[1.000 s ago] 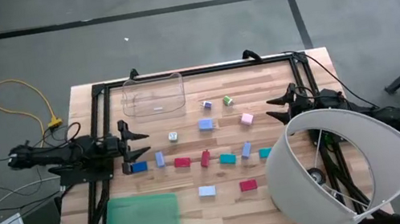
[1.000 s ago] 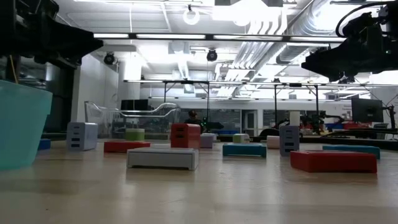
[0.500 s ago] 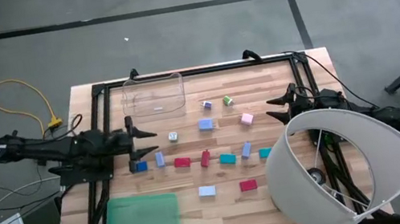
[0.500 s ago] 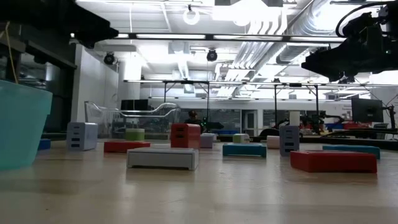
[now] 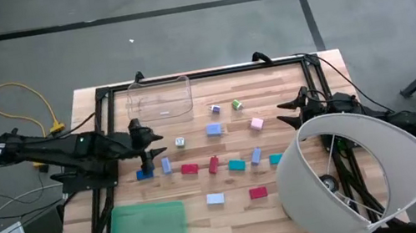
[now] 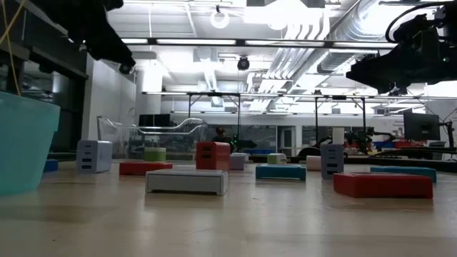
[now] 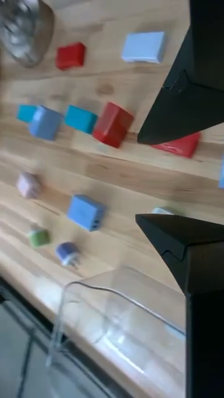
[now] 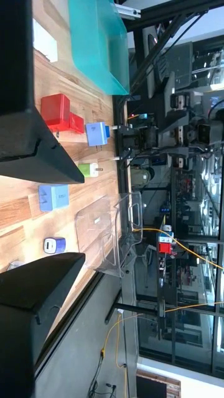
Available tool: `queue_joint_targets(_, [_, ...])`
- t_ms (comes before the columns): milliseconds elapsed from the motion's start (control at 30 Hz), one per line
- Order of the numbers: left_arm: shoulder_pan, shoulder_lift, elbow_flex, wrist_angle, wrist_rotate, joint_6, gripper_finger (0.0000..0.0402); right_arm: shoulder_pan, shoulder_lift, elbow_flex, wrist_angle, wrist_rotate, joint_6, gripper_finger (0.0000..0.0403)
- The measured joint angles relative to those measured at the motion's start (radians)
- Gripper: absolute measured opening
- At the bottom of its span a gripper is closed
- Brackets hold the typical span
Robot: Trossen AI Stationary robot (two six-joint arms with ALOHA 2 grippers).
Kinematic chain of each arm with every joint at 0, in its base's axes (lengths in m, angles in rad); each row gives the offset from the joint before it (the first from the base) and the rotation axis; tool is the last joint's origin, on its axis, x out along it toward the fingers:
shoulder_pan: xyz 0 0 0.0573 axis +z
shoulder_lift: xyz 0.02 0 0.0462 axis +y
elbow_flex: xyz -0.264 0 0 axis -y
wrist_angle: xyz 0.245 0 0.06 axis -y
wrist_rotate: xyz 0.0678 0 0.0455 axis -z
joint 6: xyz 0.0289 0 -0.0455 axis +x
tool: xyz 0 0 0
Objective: Pick & Place Office items
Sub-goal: Put the blue digital clock into the green bin
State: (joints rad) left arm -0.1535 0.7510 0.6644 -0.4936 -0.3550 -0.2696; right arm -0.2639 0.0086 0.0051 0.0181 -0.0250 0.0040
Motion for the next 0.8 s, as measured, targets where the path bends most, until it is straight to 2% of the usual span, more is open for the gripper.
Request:
queue_joint_targets(367, [-0.048, 0.137, 0.135, -0.302, 0.000, -0.175, 0.0186, 0.000, 0.000, 0.000, 0.000, 0.000, 0.000, 0.0178])
queue_joint_targets(800, [-0.105, 0.320, 0.137, -0.400, 0.099, -0.289, 0.0186, 0.000, 0.000, 0.000, 0.000, 0.000, 0.000, 0.0178])
